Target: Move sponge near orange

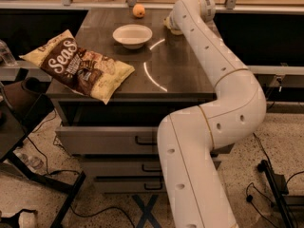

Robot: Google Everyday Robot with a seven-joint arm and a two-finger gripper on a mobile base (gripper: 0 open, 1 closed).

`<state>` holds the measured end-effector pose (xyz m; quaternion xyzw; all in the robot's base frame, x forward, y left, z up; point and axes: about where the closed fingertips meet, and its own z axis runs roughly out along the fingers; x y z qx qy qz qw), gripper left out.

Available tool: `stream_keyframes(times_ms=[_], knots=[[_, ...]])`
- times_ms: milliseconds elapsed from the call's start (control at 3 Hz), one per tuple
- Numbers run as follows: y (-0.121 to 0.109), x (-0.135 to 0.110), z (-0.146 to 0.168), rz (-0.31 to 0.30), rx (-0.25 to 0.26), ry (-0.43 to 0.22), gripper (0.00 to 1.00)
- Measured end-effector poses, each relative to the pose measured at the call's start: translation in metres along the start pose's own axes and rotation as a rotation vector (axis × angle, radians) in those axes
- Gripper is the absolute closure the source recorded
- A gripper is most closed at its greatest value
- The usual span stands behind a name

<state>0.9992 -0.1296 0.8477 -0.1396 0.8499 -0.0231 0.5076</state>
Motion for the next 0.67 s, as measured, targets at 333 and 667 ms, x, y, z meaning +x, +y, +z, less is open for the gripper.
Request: stream_keyframes(times_ms=[333, 667], knots=[[0.0001, -0.0006, -0.0006, 0.000, 0.000, 0.000, 0.08], [0.0001, -0.0006, -0.0006, 0.000, 0.000, 0.000, 0.00]])
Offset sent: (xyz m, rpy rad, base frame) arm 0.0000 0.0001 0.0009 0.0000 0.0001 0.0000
